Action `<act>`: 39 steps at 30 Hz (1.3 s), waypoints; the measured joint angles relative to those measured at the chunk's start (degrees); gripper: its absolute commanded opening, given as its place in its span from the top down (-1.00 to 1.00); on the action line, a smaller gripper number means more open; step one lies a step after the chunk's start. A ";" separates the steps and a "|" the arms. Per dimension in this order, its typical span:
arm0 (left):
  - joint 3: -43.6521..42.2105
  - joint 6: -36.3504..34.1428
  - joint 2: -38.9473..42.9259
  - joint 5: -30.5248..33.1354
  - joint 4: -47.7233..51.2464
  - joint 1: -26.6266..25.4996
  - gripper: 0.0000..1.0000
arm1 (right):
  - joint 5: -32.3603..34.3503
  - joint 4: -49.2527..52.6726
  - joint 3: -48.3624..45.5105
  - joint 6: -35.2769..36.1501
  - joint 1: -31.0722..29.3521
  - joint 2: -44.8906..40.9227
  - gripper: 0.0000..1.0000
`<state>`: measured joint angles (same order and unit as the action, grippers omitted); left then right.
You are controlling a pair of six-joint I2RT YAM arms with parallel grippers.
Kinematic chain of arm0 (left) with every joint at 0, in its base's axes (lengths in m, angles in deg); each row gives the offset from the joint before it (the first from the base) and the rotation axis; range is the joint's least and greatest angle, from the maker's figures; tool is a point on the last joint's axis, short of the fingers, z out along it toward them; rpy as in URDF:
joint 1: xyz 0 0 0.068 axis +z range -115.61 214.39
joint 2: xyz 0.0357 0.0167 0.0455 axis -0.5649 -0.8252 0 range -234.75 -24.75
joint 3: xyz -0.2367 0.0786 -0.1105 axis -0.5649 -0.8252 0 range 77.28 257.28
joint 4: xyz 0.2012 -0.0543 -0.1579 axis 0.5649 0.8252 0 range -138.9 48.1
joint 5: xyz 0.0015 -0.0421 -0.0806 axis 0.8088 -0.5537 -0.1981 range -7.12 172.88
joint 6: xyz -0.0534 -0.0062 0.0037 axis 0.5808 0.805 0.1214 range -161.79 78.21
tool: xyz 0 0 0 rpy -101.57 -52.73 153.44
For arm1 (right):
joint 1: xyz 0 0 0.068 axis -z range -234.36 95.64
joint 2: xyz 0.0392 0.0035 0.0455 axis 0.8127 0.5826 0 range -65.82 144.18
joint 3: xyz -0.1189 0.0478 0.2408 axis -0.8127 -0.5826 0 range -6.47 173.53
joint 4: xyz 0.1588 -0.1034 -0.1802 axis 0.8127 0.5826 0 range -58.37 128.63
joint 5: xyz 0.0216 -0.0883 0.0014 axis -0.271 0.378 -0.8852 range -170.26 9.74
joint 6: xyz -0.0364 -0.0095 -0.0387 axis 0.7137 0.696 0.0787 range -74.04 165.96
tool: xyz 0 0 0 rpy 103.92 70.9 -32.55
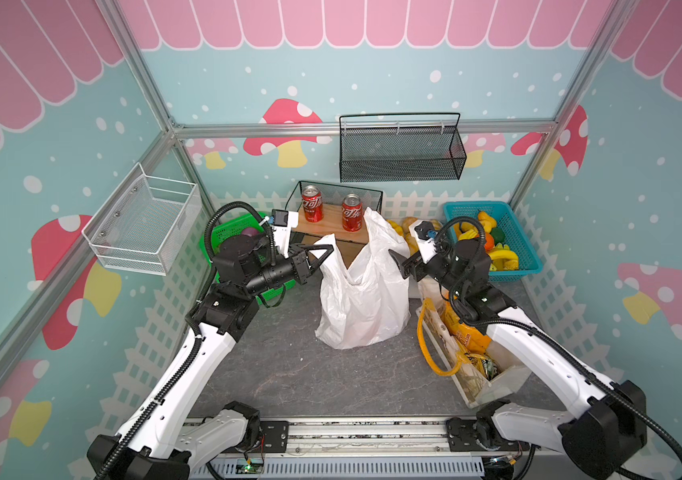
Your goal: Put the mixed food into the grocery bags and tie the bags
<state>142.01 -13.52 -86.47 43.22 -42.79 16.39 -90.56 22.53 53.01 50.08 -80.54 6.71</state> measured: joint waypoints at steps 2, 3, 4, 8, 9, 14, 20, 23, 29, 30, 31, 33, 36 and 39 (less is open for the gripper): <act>0.00 -0.17 0.02 0.00 0.02 0.00 1.00 | -1.70 -0.15 0.39 0.31 0.31 2.19 -0.27; 0.00 -0.22 0.04 0.00 0.02 0.00 1.00 | -2.32 -0.15 0.42 0.52 0.39 3.04 -0.10; 0.00 -0.33 0.04 0.00 0.02 0.00 1.00 | -2.89 -0.04 0.42 0.68 0.68 3.72 0.08; 0.00 -1.09 0.07 0.02 0.31 0.33 1.00 | -4.79 0.11 0.31 0.70 2.40 4.55 0.66; 0.02 -1.36 0.07 0.04 0.50 0.59 1.00 | -5.31 -0.04 0.13 0.63 2.86 4.33 0.78; 0.57 -2.10 -0.11 0.04 1.88 4.07 0.98 | -8.87 -0.52 -4.07 -0.39 3.58 -0.13 1.00; 4.48 -3.30 -3.48 -0.33 3.15 6.80 0.55 | -13.97 -1.31 -9.66 -3.41 3.63 -7.82 1.00; 5.62 -4.48 -4.98 -0.46 4.90 6.80 0.18 | -15.56 -1.62 -10.93 -5.05 3.63 -9.73 1.00; 5.79 -8.39 -2.89 1.36 8.46 6.80 -0.26 | -16.39 -1.68 -11.54 -7.26 3.74 -10.03 1.00; 5.77 -9.46 -1.55 1.92 8.98 6.80 -0.30 | -16.41 -1.70 -11.54 -7.61 3.82 -10.03 1.00; 5.73 -10.45 0.07 2.56 9.44 6.80 -0.32 | -16.59 -1.70 -11.54 -7.89 4.04 -9.92 1.00; 5.68 -12.50 3.61 3.82 10.25 6.80 -0.33 | -16.83 -1.73 -11.54 -8.55 4.48 -9.64 1.00; 5.68 -16.46 9.42 5.35 11.87 6.71 -0.31 | -17.42 -1.60 -11.52 -9.20 5.11 -9.09 1.00; 5.68 -20.44 13.68 4.85 13.81 5.46 -0.20 | -17.88 -1.38 -11.39 -9.86 5.60 -8.87 1.00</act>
<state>147.69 -33.95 -72.79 48.08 -28.98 21.86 -108.44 21.15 41.62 40.22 -74.94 -2.16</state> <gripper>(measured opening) 0.628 0.055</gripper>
